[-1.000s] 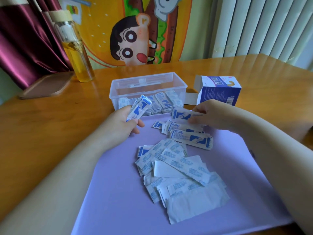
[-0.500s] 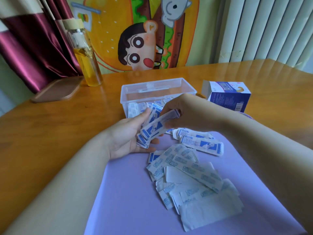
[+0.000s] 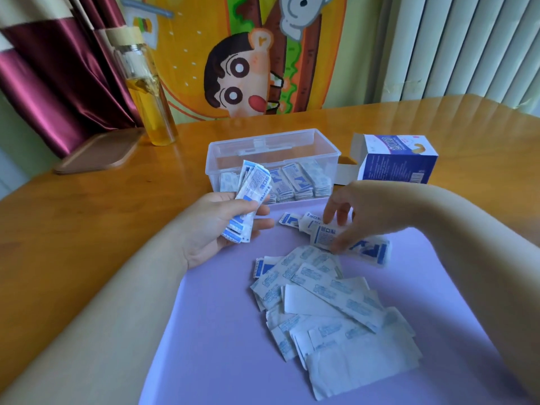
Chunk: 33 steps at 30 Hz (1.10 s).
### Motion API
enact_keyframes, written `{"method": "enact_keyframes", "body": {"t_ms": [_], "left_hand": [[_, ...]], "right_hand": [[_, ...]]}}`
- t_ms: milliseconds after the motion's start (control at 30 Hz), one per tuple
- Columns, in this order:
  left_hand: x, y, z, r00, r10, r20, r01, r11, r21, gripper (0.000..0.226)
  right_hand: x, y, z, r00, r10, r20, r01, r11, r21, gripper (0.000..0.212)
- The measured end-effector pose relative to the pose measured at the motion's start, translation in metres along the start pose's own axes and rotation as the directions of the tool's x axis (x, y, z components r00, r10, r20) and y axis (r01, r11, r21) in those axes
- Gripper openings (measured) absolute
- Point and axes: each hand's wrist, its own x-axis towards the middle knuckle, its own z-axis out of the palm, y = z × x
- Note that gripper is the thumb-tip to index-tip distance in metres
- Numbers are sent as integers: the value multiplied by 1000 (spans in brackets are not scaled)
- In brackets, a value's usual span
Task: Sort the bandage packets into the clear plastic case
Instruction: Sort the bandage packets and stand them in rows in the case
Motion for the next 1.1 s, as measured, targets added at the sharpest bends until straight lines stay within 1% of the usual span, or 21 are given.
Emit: {"method": "enact_keyframes", "body": {"t_ms": [67, 167, 233, 300, 367, 433, 467, 500, 533, 567, 600, 633, 667, 733, 833, 900, 967, 1033, 1100], "left_hand": [[0, 0, 4, 1000, -6, 18, 7, 1000, -23, 13], [-1, 1, 7, 999, 0, 38, 3, 997, -81, 22], [-1, 2, 6, 1000, -15, 25, 17, 994, -105, 25], [-2, 4, 5, 999, -40, 10, 41, 989, -142, 21], [-3, 6, 5, 998, -68, 10, 69, 980, -188, 17], [-3, 7, 5, 996, -85, 26, 88, 971, -221, 14], [-4, 8, 6, 996, -84, 34, 90, 970, -226, 13], [-4, 8, 6, 996, -75, 38, 82, 971, -223, 10], [-4, 8, 6, 997, -60, 43, 68, 974, -217, 7], [-5, 9, 7, 998, -42, 52, 52, 976, -211, 9], [-6, 9, 8, 998, -29, 61, 41, 977, -208, 16], [-7, 9, 9, 998, -15, 65, 28, 979, -203, 22], [-8, 9, 11, 998, -1, 62, 13, 981, -193, 27], [-10, 8, 12, 998, 29, 53, -22, 990, -142, 30], [-9, 6, 14, 997, 72, 17, -71, 996, -55, 31], [-7, 4, 13, 992, 120, -41, -119, 993, 24, 20], [-4, 2, 12, 983, 160, -95, -152, 985, 86, 10], [-2, 0, 12, 977, 172, -129, -158, 981, 111, 11], [-1, 0, 12, 970, 187, -153, -170, 978, 120, 11]], "right_hand": [[1, 2, -1, 1000, 16, 16, -16, 1000, 5, 47], [0, 4, 0, 1000, 9, -6, -9, 1000, 3, 35], [3, 8, 2, 998, 15, -64, -14, 1000, 18, 27], [6, 12, 2, 990, 40, -136, -33, 998, 55, 20], [7, 14, 0, 971, 55, -232, -33, 995, 99, 20], [8, 14, -4, 937, 90, -338, -19, 978, 208, 21], [7, 13, -5, 924, 124, -361, 3, 943, 333, 22], [7, 9, -7, 927, 140, -348, 54, 868, 493, 24], [6, 5, -9, 944, 118, -307, 115, 757, 643, 28], [8, 0, -10, 960, 82, -268, 154, 645, 749, 30], [10, -5, -9, 970, 48, -240, 174, 557, 812, 29], [12, -11, -9, 973, 12, -230, 193, 505, 841, 25], [14, -17, -9, 973, -16, -229, 209, 479, 853, 18], [20, -30, -9, 969, -39, -242, 233, 458, 858, 8], [28, -42, -5, 962, -35, -270, 262, 392, 882, 15], [33, -44, 2, 960, -22, -278, 268, 348, 898, 25], [35, -44, 9, 969, -25, -246, 242, 293, 925, 32], [35, -42, 12, 975, -37, -220, 223, 208, 952, 30], [34, -37, 12, 978, -34, -204, 207, 112, 972, 23]]}}
